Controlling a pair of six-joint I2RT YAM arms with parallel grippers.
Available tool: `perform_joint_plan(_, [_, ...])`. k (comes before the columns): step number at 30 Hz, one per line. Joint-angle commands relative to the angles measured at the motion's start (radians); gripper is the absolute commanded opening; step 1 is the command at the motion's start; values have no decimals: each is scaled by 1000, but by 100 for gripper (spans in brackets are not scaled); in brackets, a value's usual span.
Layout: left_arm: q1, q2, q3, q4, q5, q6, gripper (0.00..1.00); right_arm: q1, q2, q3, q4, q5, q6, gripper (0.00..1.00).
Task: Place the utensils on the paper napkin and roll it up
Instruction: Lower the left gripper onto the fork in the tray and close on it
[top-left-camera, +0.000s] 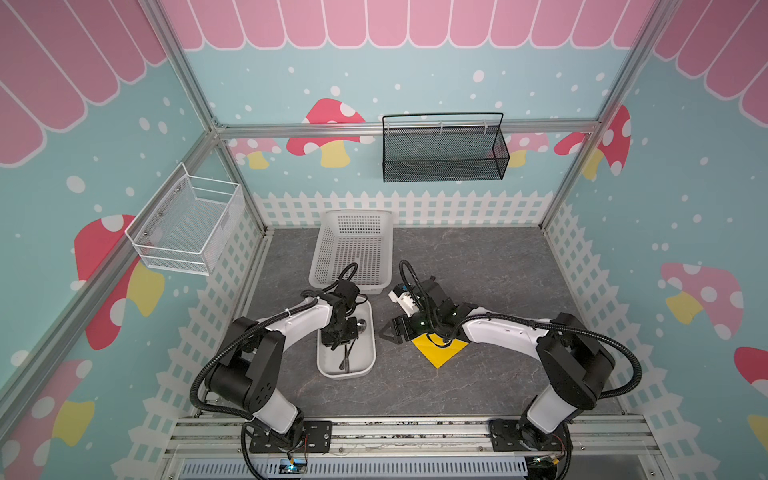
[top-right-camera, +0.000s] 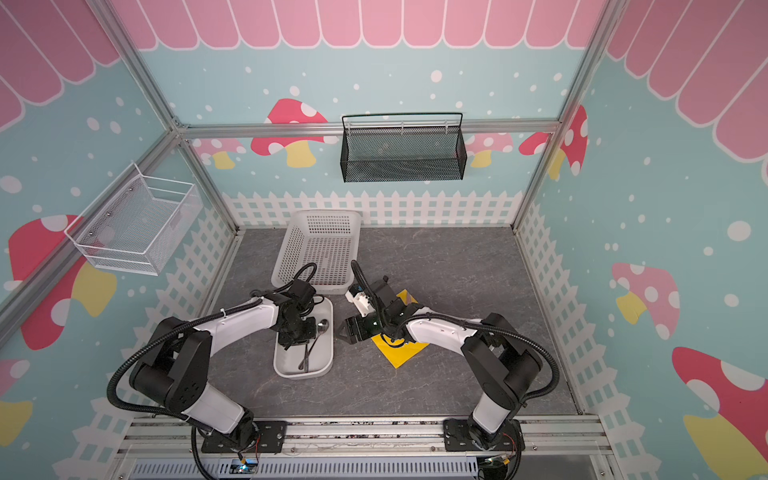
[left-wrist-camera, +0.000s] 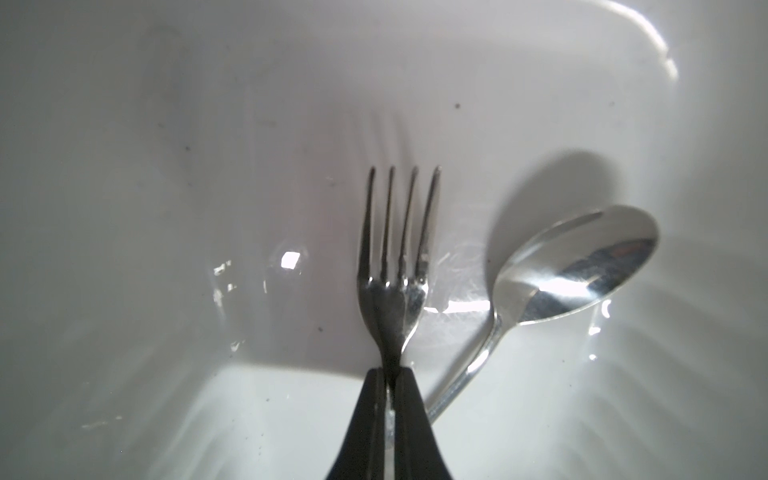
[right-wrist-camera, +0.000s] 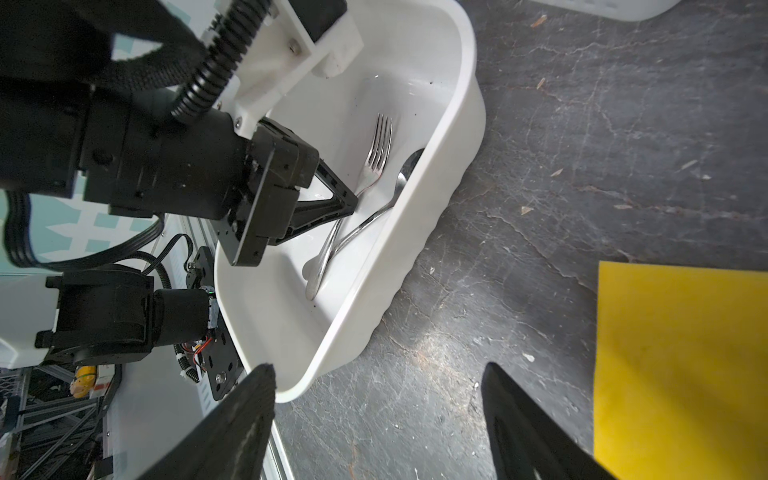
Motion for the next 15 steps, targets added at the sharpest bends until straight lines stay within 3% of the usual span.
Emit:
perform_joint_plan(1, [-1, 28, -8, -11, -22, 8, 11, 8, -1, 19, -20, 12, -16, 80])
perform_joint_plan(6, [-1, 32, -7, -54, 9, 31, 19, 7, -2, 22, -25, 7, -14, 80])
perform_joint_plan(15, [-1, 97, 11, -59, 22, 59, 15, 8, 4, 24, -28, 7, -15, 80])
